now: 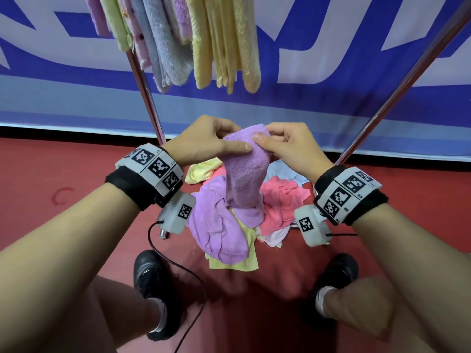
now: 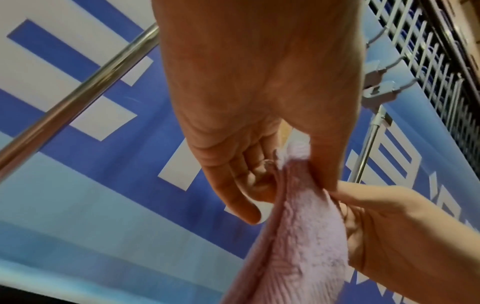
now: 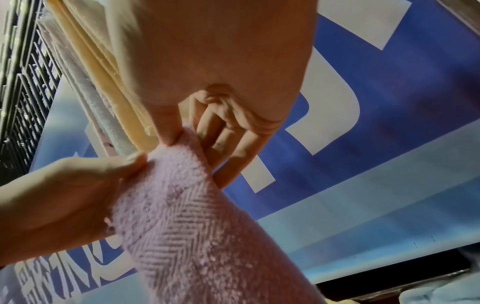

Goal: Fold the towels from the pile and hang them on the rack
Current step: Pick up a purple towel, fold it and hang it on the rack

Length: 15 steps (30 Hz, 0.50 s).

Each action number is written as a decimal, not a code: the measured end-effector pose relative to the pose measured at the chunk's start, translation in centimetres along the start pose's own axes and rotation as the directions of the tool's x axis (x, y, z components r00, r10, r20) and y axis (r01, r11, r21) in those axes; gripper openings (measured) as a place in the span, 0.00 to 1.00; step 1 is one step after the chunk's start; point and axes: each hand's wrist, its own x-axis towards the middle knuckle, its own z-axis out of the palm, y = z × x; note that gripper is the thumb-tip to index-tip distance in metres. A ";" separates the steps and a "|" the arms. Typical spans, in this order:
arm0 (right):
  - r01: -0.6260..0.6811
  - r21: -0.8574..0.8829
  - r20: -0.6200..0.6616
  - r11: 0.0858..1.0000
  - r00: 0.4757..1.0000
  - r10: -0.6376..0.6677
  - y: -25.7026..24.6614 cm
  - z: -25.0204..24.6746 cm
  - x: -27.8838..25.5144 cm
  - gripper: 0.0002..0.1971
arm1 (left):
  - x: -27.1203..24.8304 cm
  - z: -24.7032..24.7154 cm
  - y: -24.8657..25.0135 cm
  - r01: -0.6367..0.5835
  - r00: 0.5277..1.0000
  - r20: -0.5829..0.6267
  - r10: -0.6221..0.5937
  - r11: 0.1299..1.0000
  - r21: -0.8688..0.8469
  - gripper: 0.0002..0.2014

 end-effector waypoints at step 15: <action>0.013 0.181 -0.115 0.983 0.993 0.008 -0.3 1.7 -0.8 0.05 | 0.4 1.1 0.2 -0.096 0.986 -0.166 0.015 0.866 -0.491 0.14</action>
